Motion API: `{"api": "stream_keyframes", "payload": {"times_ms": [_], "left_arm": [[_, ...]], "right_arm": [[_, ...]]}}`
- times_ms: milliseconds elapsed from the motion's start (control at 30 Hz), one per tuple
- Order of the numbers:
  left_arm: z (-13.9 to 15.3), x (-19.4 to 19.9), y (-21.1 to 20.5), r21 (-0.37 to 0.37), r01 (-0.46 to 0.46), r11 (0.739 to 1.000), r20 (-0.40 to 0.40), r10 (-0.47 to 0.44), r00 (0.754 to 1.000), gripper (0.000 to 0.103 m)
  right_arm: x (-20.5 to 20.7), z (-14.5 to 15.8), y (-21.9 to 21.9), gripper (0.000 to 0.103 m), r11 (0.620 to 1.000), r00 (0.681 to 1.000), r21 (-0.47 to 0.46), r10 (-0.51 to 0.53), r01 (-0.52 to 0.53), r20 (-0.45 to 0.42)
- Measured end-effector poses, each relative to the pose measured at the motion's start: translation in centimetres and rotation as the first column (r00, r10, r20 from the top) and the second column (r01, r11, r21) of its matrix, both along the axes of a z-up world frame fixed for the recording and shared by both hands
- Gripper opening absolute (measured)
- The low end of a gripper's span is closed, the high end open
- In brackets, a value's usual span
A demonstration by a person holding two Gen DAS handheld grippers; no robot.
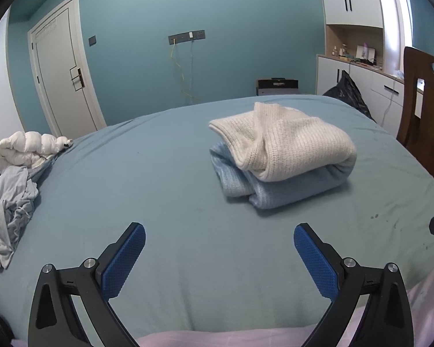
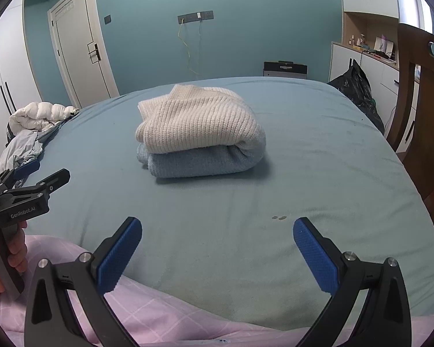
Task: Fold small clothes
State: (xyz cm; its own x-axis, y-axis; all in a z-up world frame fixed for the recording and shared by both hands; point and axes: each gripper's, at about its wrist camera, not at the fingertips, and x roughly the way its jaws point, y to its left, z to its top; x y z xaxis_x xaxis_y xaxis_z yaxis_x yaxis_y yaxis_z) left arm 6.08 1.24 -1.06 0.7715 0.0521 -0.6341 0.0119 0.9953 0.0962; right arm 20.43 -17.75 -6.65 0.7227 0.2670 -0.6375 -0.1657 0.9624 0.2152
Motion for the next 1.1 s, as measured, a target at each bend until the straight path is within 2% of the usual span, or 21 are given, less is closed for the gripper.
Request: {"api": "stream_keyframes", "payload": {"times_ms": [767, 1100], "left_arm": [[0.19, -0.1, -0.05, -0.018, 0.013, 1.0, 0.004, -0.012, 1.0, 0.103], [0.21, -0.29, -0.73, 0.002, 0.039, 0.999, 0.007, -0.039, 0.999, 0.103]], "right_arm": [[0.0, -0.13, -0.01, 0.102, 1.0, 1.0, 0.005, -0.003, 0.003, -0.001], [0.0, -0.21, -0.04, 0.102, 1.0, 1.0, 0.005, -0.001, 0.001, -0.003]]}}
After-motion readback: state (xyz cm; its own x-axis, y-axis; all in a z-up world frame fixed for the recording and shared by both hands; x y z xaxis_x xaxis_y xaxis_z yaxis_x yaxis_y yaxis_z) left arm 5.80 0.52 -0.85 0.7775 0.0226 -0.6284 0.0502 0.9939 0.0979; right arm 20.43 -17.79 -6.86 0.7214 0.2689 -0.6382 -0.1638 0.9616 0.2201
